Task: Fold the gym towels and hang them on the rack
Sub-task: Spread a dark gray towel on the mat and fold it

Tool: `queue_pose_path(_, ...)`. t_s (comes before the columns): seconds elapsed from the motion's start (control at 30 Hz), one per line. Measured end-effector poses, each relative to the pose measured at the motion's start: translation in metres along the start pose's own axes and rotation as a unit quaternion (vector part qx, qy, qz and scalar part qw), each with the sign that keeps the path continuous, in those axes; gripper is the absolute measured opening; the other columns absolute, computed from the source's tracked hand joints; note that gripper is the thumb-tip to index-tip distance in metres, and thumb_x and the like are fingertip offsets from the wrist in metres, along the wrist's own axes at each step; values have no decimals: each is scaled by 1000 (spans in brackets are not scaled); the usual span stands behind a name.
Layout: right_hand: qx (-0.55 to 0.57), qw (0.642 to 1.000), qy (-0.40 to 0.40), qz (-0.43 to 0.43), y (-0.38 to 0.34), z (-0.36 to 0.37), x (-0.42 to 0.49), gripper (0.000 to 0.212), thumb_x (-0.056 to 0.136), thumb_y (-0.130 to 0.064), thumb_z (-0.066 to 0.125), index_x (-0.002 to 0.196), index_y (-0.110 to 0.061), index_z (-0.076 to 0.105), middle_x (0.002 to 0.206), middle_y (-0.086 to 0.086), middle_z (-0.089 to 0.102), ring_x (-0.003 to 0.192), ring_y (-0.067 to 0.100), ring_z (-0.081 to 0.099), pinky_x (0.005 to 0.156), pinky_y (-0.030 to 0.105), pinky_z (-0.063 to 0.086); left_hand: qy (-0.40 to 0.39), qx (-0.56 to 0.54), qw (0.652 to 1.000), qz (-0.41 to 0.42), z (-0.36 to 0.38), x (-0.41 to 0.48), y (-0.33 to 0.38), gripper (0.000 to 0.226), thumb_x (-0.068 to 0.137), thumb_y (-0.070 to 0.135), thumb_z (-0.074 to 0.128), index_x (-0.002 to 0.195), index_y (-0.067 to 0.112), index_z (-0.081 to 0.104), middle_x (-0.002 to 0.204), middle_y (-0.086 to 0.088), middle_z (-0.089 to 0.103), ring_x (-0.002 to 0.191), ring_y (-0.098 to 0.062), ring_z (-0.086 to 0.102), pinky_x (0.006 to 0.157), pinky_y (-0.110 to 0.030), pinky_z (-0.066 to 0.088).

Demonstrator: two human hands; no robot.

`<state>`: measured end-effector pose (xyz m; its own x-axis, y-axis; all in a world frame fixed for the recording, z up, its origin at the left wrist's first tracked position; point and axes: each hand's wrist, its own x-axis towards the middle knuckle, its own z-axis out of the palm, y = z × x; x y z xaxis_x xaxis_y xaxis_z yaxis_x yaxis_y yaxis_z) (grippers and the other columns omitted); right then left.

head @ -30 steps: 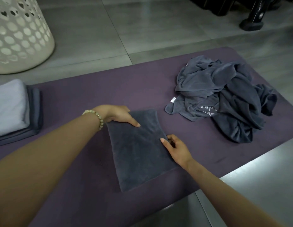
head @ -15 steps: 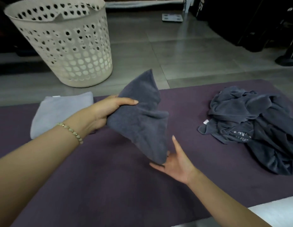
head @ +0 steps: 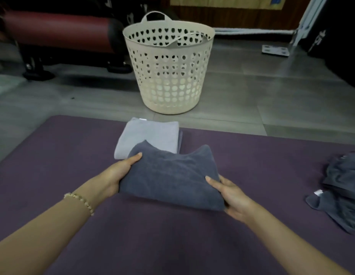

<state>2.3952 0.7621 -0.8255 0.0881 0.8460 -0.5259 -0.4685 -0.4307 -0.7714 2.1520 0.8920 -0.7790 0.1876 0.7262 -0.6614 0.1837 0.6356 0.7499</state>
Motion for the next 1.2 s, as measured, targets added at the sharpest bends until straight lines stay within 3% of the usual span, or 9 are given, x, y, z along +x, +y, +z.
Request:
queue_pose_path(0.17, -101, 995, -12, -22, -12, 22, 22, 21, 99, -20, 48, 114, -32, 57, 106, -10, 72, 91, 5, 69, 68, 20, 56, -12, -2, 1000, 10, -29, 30, -15, 34, 90, 46, 57, 109, 19, 63, 103, 0, 70, 97, -16, 64, 77, -29, 49)
queue_pose_path(0.27, -118, 991, -11, -55, -29, 41, 46, 23, 99, -18, 47, 115, -31, 56, 106, -11, 71, 90, 4, 69, 69, 18, 55, -21, 21, 999, 43, -44, 49, 3, 35, 93, 49, 50, 113, 21, 61, 108, 1, 68, 100, -15, 63, 77, -26, 50)
queue_pose_path(0.37, -133, 986, 12, -95, -55, 63, 81, 28, 99, -16, 48, 125, -24, 54, 112, -6, 69, 96, 8, 67, 72, 19, 55, -11, 42, 991, 123, -56, 73, 43, 32, 97, 40, 49, 118, 17, 59, 108, 0, 68, 95, -12, 65, 72, -20, 52)
queue_pose_path(0.5, -107, 983, 25, -148, -91, 94, 133, 27, 98, -18, 50, 124, -27, 52, 113, -7, 66, 99, 10, 64, 73, 20, 54, 48, 42, 972, 226, -68, 110, 103, 33, 95, 33, 56, 117, 10, 62, 112, -6, 67, 102, -19, 64, 85, -26, 51)
queue_pose_path(0.6, -79, 986, 52, -138, -88, 104, 171, 20, 97, -19, 52, 116, -26, 54, 107, -5, 67, 90, 11, 64, 68, 24, 54, 77, 25, 959, 270, -76, 138, 119, 27, 94, 30, 58, 112, 10, 63, 103, -4, 68, 91, -16, 65, 73, -15, 53)
queue_pose_path(0.77, -98, 989, 110, -32, -12, 76, 206, 48, 86, -24, 69, 128, -9, 49, 115, 4, 66, 99, 20, 65, 75, 34, 55, 77, 102, 985, 117, -87, 185, 31, 36, 88, 26, 67, 115, 4, 60, 111, -9, 65, 95, -23, 63, 83, -33, 52)
queue_pose_path(0.93, -131, 974, 155, -99, -1, 73, 212, 61, 80, 4, 70, 134, -8, 46, 113, 10, 66, 94, 20, 64, 73, 24, 51, 146, 68, 966, 200, -86, 191, 2, 40, 82, 19, 73, 117, 8, 56, 100, -1, 64, 77, -2, 58, 58, -7, 47)
queue_pose_path(1.1, -146, 953, 101, -246, -54, 88, 215, 62, 83, 12, 62, 127, -30, 54, 120, 5, 64, 110, 15, 62, 85, 20, 54, 159, -10, 948, 277, -70, 187, 6, 39, 83, 10, 72, 118, 13, 56, 98, 9, 65, 80, 4, 62, 63, -6, 49)
queue_pose_path(1.2, -193, 944, 109, -245, -42, 81, 214, 60, 83, 14, 61, 119, -33, 55, 116, 4, 64, 98, 5, 62, 74, 10, 51, 186, -12, 945, 270, -62, 185, -8, 35, 83, 11, 71, 114, 16, 56, 96, 11, 63, 82, 2, 60, 69, -11, 52)
